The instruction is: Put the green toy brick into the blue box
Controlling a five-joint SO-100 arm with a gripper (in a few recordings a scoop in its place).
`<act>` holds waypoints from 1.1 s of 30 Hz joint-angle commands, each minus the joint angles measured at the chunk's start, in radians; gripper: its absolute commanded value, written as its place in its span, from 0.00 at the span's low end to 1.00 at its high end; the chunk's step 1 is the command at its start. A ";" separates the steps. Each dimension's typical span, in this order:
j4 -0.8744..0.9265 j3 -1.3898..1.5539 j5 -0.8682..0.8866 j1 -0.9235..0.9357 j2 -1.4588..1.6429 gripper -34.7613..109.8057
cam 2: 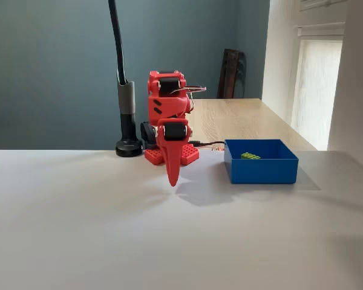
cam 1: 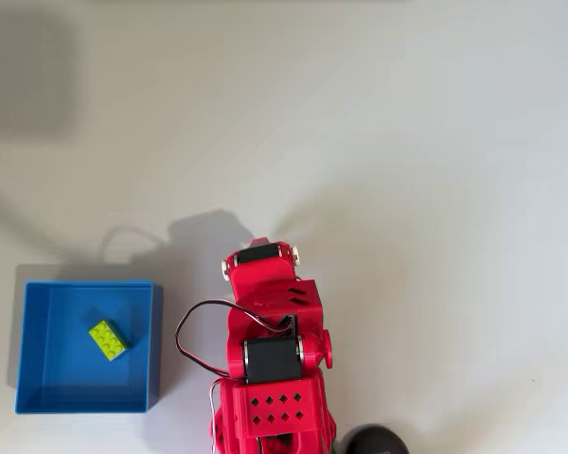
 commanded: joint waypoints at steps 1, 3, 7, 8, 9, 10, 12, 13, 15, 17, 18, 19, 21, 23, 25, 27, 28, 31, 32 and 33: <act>-0.005 0.028 -0.009 0.005 0.061 0.24; -0.008 0.048 -0.009 0.008 0.087 0.24; -0.008 0.067 -0.006 0.008 0.138 0.24; -0.008 0.072 -0.006 0.008 0.149 0.24; -0.008 0.074 -0.006 0.009 0.156 0.24; -0.008 0.074 -0.006 0.009 0.158 0.24; -0.008 0.074 -0.006 0.012 0.167 0.24; -0.008 0.074 -0.005 0.014 0.169 0.24; -0.008 0.074 -0.005 0.014 0.170 0.24; -0.008 0.074 -0.005 0.014 0.170 0.24; -0.008 0.074 -0.005 0.014 0.170 0.24; -0.008 0.074 -0.005 0.014 0.170 0.24; -0.008 0.074 -0.008 0.017 0.172 0.24; -0.008 0.074 -0.008 0.017 0.172 0.24; -0.008 0.074 -0.008 0.017 0.172 0.24; -0.008 0.074 -0.009 0.017 0.172 0.24; -0.008 0.074 -0.009 0.017 0.172 0.24; -0.008 0.074 -0.009 0.017 0.172 0.24; -0.008 0.074 -0.009 0.017 0.172 0.24; -0.008 0.074 -0.009 0.017 0.172 0.24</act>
